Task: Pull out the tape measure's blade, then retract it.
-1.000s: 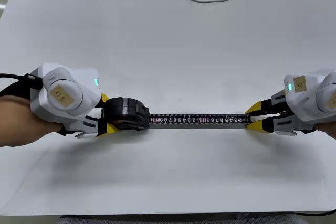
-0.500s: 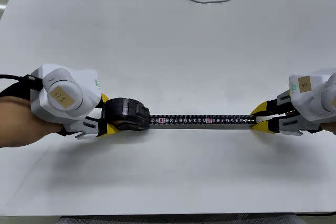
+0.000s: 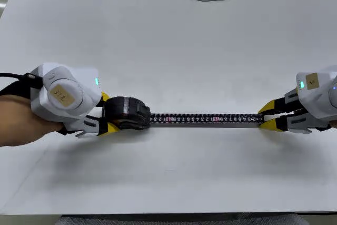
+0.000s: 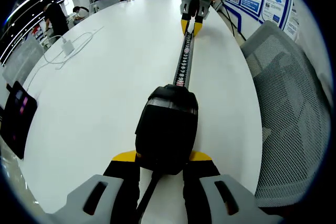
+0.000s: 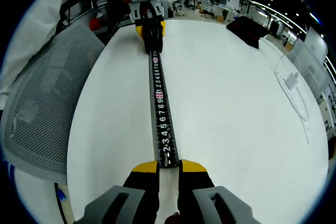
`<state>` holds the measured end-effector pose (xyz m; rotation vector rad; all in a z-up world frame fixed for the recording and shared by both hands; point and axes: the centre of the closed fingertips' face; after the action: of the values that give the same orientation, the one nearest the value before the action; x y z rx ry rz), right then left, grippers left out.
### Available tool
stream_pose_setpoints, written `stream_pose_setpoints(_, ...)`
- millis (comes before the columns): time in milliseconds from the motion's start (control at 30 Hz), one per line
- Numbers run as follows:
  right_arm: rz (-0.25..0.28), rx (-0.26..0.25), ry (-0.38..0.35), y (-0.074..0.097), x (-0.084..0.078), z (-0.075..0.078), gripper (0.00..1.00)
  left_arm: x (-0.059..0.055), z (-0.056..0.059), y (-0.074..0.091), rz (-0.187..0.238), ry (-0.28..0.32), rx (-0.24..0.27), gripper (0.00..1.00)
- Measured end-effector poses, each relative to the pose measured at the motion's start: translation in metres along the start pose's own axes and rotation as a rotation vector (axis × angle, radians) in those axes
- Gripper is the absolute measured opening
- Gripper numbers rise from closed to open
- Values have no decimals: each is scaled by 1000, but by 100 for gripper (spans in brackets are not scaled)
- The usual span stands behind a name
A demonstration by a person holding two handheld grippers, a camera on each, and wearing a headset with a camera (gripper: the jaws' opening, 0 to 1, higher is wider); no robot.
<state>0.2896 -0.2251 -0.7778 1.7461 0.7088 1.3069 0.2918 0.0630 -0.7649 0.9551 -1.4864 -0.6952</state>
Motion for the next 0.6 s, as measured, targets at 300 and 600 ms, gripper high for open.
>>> stream_pose_setpoints(300, -23, 0, -8, -1, 1, 0, 10, 2, 0, -1, 9, 2, 6, 26)
stream_pose_setpoints(600, -37, -1, -12, -1, 0, 0, 11, 3, -1, 0, 17, 1, 13, 27)
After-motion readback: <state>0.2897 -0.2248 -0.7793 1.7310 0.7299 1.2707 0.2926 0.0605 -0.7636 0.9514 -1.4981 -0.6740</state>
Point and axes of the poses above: the centre of the closed fingertips' face, and the gripper's own axes: y roughly backward along the fingers, z roughly to its right, x roughly out of its top, and after that the axes turned 12 degrees about -y, right-handed
